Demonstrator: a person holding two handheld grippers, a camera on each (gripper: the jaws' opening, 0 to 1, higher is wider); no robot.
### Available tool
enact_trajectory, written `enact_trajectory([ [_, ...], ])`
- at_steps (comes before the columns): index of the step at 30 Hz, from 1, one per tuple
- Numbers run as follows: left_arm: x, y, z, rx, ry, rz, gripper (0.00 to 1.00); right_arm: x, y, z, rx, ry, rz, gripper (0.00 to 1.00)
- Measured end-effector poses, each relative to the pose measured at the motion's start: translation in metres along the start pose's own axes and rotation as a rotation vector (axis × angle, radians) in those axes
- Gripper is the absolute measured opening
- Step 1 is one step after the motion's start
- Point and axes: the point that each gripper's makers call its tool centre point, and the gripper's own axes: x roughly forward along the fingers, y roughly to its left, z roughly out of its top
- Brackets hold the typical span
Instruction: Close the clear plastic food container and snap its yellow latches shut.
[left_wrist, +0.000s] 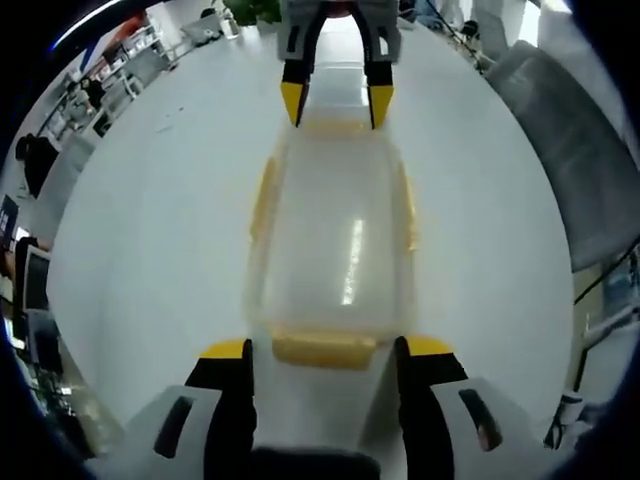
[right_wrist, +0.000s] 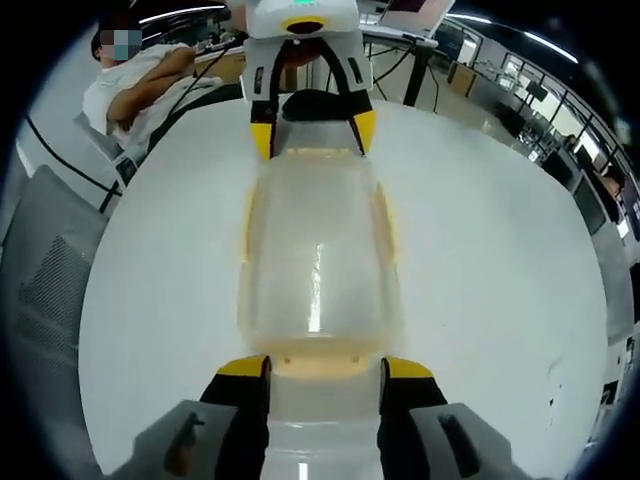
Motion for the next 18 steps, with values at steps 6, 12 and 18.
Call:
enact_trajectory([
  [6,0.0000,-0.0025,0.0013,0.010,-0.004,-0.014,0.48,0.0012,0.0012,-0.0014,0.005,0.009,0.011,0.37],
  [12,-0.0002,-0.0028,0.0004,0.015,-0.003,-0.018,0.44,0.0019,0.0006,-0.0025,0.015,0.020,0.012,0.37],
  [18,-0.0011,-0.0034,0.0004,0.026,0.001,-0.021,0.37,0.0013,0.0028,-0.0031,0.008,0.032,0.016,0.36],
])
